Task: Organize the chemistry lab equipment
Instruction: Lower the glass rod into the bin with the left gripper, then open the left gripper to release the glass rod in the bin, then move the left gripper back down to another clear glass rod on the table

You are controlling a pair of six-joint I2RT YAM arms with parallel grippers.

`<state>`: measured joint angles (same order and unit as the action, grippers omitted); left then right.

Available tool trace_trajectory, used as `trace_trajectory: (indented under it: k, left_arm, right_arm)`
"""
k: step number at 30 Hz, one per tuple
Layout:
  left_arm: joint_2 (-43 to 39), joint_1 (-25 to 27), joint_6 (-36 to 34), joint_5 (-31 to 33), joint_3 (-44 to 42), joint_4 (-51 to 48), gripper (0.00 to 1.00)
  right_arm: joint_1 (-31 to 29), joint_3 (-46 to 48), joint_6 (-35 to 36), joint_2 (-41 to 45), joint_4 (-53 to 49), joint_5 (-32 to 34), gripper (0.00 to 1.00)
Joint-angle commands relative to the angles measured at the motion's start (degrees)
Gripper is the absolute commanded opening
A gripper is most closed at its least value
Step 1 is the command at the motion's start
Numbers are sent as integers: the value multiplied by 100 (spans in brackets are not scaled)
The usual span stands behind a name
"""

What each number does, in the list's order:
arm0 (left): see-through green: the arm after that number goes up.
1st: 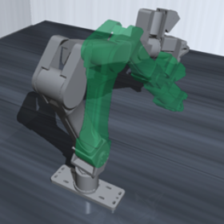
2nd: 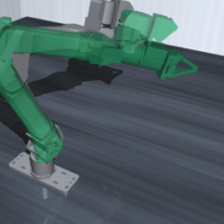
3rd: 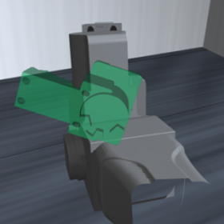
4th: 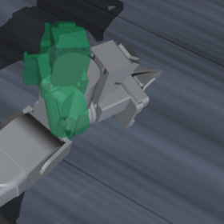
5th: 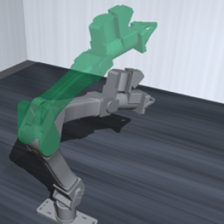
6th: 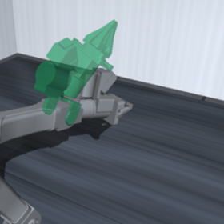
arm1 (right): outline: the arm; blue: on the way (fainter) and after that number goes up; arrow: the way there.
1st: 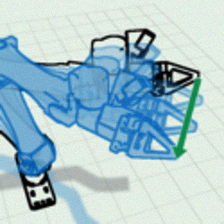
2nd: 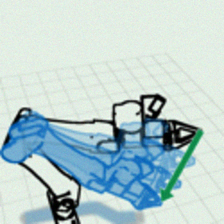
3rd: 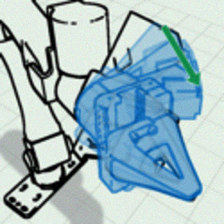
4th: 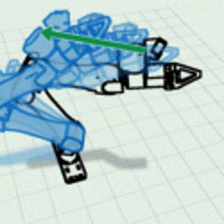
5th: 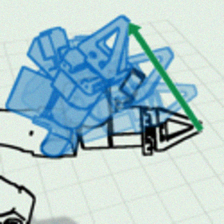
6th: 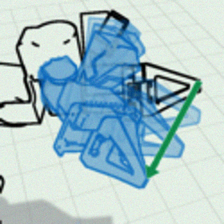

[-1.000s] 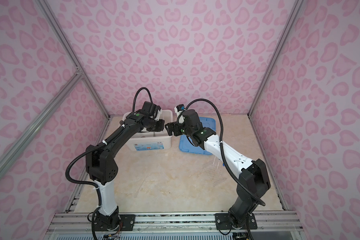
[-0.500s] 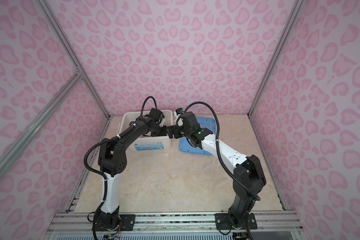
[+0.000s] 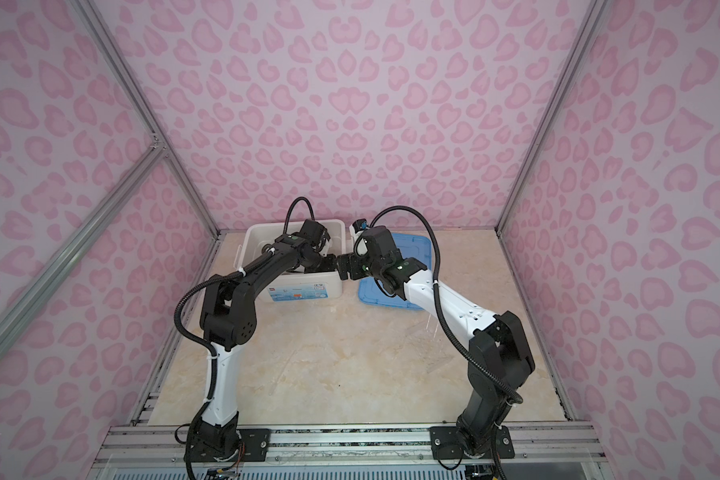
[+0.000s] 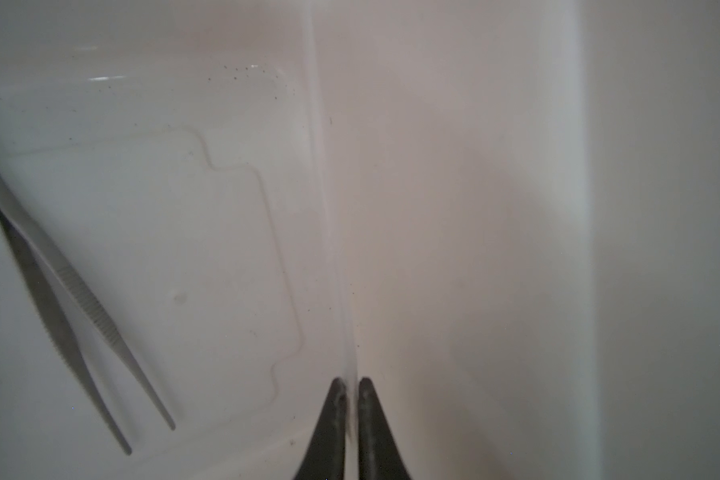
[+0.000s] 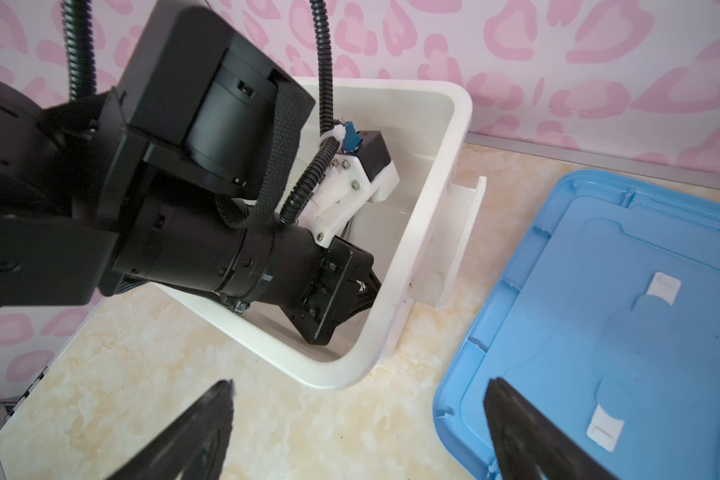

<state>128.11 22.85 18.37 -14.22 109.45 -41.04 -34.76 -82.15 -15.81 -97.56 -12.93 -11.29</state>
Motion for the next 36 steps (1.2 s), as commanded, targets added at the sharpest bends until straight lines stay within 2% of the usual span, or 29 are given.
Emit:
trace_trajectory:
  k: [1,7,17,18,21,24,29,36]
  left_arm:
    - [-18,-9,18,-58,-6,42,15]
    - [-49,-9,-4,-1,-29,-13,23]
    - [-258,-8,-69,176,-20,-106,25]
    - [-332,-7,-76,227,-21,-117,26]
    - [-629,-17,-98,458,-28,-183,41]
    - [-1058,-26,-121,582,-13,-242,52]
    - [-1725,-25,-149,696,-2,-417,57]
    - [-2461,-25,-193,750,-274,-579,57]
  right_arm:
    - [-1,49,42,15,161,87,95]
    - [7,50,67,40,158,132,95]
    - [22,110,61,77,184,146,95]
    - [18,127,66,100,196,145,95]
    - [27,192,97,200,248,178,95]
    - [29,295,150,365,363,203,95]
    - [39,416,210,604,436,227,95]
    - [49,488,231,775,448,250,95]
